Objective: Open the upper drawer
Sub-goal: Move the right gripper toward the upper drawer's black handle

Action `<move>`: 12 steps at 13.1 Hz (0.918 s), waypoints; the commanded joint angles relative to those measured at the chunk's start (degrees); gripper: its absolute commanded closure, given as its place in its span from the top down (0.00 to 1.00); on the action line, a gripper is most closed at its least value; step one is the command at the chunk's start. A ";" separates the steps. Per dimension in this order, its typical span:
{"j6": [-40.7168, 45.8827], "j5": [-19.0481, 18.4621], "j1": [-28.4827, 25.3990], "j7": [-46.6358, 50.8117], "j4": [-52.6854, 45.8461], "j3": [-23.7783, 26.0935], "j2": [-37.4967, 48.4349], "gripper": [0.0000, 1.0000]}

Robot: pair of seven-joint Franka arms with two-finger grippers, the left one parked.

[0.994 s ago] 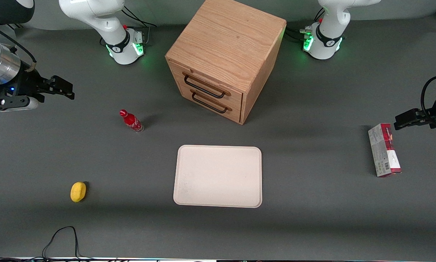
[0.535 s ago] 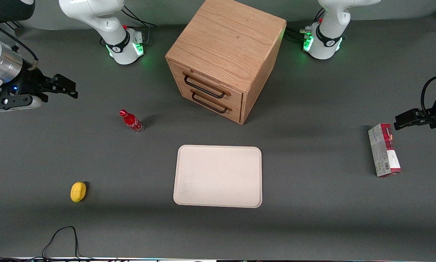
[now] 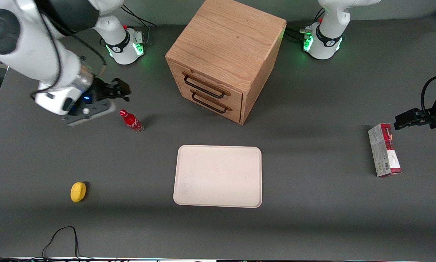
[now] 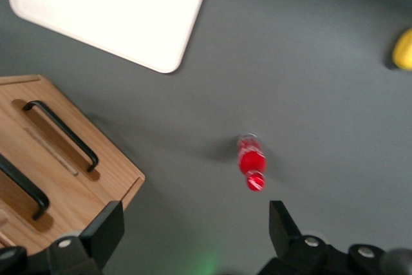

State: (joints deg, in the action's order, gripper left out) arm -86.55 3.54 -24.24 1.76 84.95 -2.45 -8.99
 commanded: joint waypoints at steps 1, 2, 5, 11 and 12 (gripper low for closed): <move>1.03 0.77 -5.18 -0.27 -4.96 -0.45 -4.98 1.00; -0.54 0.85 -7.03 -0.36 -5.05 -0.45 -5.68 1.00; -2.84 6.99 -9.51 -7.10 -4.70 -0.45 -7.27 1.00; -3.01 10.77 -12.66 -14.51 -4.70 -0.36 -12.97 1.00; -3.01 12.09 -13.02 -14.86 -4.62 -0.45 -14.20 1.00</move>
State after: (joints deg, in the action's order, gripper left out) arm -89.85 12.91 -36.03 -11.09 82.27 -2.31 -20.24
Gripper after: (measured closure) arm 0.000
